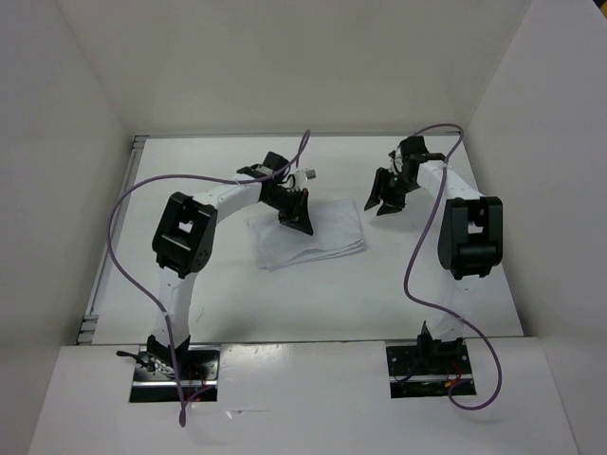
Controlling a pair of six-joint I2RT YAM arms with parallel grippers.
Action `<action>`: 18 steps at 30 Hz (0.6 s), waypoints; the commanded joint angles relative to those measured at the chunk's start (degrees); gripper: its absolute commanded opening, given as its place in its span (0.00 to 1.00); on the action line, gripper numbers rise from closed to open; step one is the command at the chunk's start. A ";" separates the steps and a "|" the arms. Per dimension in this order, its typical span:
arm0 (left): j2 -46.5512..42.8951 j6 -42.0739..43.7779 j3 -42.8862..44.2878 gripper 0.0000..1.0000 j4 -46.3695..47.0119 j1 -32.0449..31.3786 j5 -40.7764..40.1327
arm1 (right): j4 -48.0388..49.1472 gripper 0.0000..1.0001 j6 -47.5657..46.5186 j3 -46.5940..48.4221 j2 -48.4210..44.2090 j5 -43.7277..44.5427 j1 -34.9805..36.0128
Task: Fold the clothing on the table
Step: Fold the skirt
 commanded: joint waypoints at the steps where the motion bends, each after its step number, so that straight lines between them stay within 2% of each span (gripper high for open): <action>1: 2.83 0.90 -2.53 0.05 2.11 -0.04 -1.89 | 2.40 0.51 -0.63 -0.10 -1.33 -1.98 0.29; 8: 5.03 0.90 -7.11 0.05 3.34 -1.71 -3.12 | 2.40 0.50 -1.16 -0.64 -3.80 -2.50 0.29; 13: 2.22 2.04 -11.76 0.06 1.50 -4.34 -5.40 | 2.40 0.50 -1.16 -0.64 -3.80 -2.50 0.29; 18: 0.90 3.28 -15.72 0.06 -0.25 -5.49 -6.20 | 2.40 0.51 -1.16 -1.16 0.06 -3.12 -0.23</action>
